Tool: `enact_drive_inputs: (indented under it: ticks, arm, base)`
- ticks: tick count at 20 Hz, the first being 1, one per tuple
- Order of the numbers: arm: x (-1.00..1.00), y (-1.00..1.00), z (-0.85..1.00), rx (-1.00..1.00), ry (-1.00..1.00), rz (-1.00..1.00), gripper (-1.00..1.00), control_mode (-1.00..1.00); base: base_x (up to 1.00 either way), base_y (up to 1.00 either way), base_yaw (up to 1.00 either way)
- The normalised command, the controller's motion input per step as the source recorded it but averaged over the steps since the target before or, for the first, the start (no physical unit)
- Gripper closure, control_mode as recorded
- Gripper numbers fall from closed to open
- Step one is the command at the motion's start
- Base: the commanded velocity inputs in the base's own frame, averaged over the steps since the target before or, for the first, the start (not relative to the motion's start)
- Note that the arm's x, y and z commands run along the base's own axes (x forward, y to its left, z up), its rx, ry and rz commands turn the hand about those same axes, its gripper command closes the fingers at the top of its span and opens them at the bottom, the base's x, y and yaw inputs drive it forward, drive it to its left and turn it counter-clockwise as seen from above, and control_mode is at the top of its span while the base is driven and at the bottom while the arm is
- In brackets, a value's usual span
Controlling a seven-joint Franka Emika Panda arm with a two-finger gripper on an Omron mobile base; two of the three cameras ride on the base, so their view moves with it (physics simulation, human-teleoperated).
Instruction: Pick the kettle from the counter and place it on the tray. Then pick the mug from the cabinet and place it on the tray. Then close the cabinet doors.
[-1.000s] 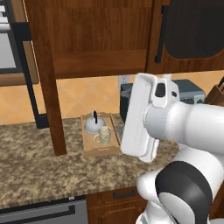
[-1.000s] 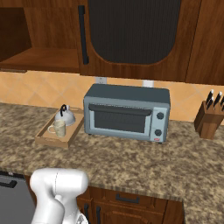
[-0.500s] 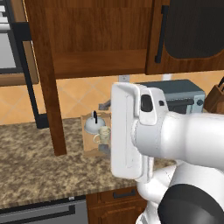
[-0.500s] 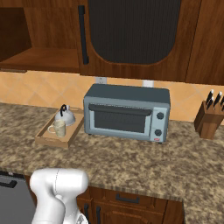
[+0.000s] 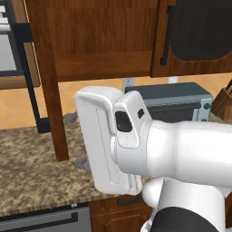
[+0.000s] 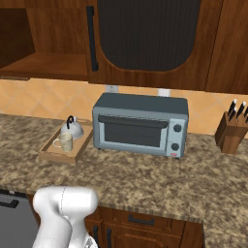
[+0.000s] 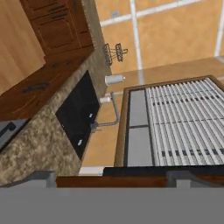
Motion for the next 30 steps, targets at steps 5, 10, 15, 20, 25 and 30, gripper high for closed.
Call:
enact_drive_inputs:
  ticks: [5, 10, 15, 20, 25, 30]
  arm:
    - [-0.23, 0.6, 0.05, -0.06, -0.1, 0.12, -1.0, -1.0]
    - [0.28, 0.66, -0.01, -0.07, 0.02, -0.06, -1.0, -1.0]
    - [0.25, 0.41, -0.02, -0.01, 0.03, -0.1, -1.0, -1.0]
    - [0.31, 0.1, -0.1, 0.0, 0.03, -0.13, -1.0, -1.0]
    - [0.4, 0.0, -0.12, 0.0, 0.04, -0.12, -1.0, -1.0]
    - [0.41, -0.05, -0.1, 0.0, 0.02, -0.07, -1.0, -1.0]
  base:
    - [0.0, 0.0, 0.0]
    - [0.0, 0.0, 0.0]
    - [0.0, 0.0, 0.0]
    - [0.0, 0.0, 0.0]
    - [0.0, 0.0, 0.0]
    - [0.0, 0.0, 0.0]
